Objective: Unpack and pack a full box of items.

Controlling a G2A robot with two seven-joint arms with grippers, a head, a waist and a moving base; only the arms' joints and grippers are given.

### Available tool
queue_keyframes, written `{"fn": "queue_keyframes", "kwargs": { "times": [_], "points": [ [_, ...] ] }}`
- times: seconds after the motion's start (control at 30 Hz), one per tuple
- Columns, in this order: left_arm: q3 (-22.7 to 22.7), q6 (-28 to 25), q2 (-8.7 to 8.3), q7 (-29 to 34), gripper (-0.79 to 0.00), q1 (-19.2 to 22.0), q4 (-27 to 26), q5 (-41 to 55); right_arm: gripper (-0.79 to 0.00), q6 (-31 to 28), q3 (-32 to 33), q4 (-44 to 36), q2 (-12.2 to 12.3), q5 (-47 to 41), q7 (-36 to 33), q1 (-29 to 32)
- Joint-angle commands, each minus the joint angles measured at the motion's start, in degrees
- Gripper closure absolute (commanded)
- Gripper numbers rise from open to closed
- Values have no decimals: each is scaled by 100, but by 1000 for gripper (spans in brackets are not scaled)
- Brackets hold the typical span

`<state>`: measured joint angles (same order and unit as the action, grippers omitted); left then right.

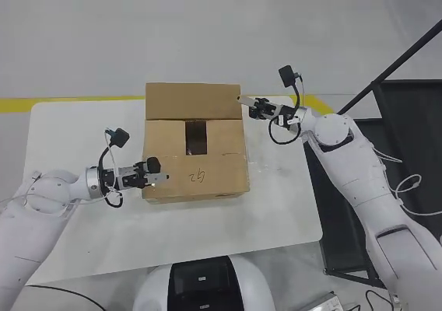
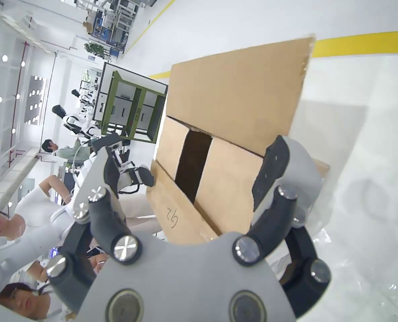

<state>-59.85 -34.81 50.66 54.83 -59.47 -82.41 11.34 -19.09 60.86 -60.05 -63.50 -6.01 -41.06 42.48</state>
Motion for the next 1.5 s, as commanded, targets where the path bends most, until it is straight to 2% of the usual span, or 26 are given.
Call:
{"fn": "queue_keyframes", "kwargs": {
  "times": [0.0,0.43,0.7,0.93,1.13,1.33,1.47],
  "points": [
    [-25,13,-6,28,-785,-23,-32,1,-785,2,-117,291,-62,-41,34,-165],
    [-212,154,-47,112,-785,-239,-336,-77,-785,-90,-1025,2200,-717,-382,250,-1142],
    [-249,223,-49,129,-785,-332,-452,-101,-785,-533,-1110,2895,-1050,-1410,-727,-1449],
    [-214,226,-29,182,-785,-337,-446,-10,-785,-1325,-869,3291,-1072,-1966,-1482,-1542],
    [-153,220,-2,204,-785,-303,-434,-49,-785,-1817,-689,3241,-998,-2161,-2179,-1464],
    [-189,158,2,138,-785,-343,-481,-114,-785,-1863,-628,2898,-888,-1934,-2497,-1226],
    [-266,116,-7,80,-785,-395,-540,-125,-785,-1751,-659,2377,-817,-1652,-2602,-896]
  ]
}}
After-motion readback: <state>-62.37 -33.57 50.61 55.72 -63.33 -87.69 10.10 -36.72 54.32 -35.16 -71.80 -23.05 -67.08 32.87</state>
